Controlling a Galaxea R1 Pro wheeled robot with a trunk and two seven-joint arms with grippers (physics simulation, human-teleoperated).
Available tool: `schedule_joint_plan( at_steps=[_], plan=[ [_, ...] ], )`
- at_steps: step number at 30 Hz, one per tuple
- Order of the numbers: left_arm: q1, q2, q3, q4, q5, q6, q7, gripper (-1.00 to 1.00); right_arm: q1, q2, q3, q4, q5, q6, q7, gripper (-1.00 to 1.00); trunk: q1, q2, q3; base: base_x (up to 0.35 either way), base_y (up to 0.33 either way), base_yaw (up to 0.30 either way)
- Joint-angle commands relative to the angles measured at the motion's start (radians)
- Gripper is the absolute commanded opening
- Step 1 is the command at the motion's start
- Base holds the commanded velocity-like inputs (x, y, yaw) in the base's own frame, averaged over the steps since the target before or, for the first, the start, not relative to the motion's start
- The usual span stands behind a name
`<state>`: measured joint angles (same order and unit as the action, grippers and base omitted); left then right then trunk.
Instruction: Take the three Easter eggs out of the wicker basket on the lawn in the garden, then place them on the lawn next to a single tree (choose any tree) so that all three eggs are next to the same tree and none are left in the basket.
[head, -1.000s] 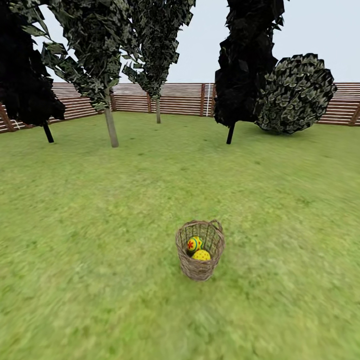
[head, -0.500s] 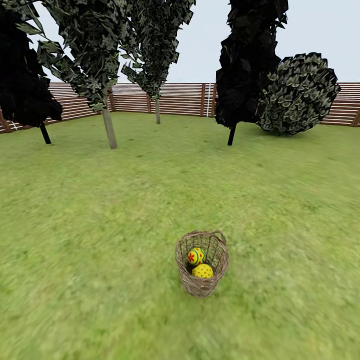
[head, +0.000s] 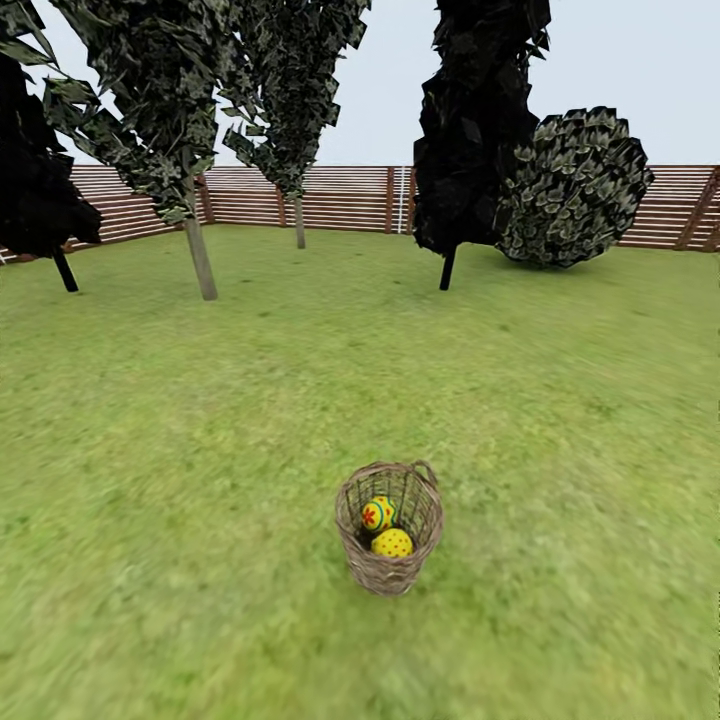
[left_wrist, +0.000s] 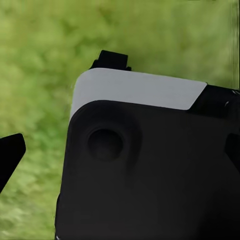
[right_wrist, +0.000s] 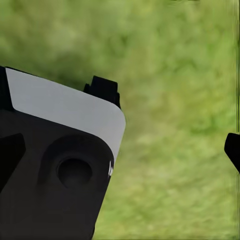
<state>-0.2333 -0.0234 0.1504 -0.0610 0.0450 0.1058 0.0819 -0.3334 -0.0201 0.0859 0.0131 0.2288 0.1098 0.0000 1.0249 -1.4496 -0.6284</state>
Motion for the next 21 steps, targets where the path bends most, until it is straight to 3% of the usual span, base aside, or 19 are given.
schedule_joint_plan(
  at_steps=[1,21],
  plan=[
    [0.000,-0.001,0.004,-0.002,0.004,0.006,0.003,1.00,-0.001,0.000,0.008,0.001,0.003,0.002,0.000,1.00,0.000,0.000,-0.001,0.122,-0.242,0.076],
    [0.000,-0.007,0.001,-0.002,0.001,0.006,0.004,1.00,-0.001,0.002,0.008,0.002,0.003,0.002,0.000,1.00,0.000,0.000,-0.001,0.158,-0.298,0.278]
  ],
)
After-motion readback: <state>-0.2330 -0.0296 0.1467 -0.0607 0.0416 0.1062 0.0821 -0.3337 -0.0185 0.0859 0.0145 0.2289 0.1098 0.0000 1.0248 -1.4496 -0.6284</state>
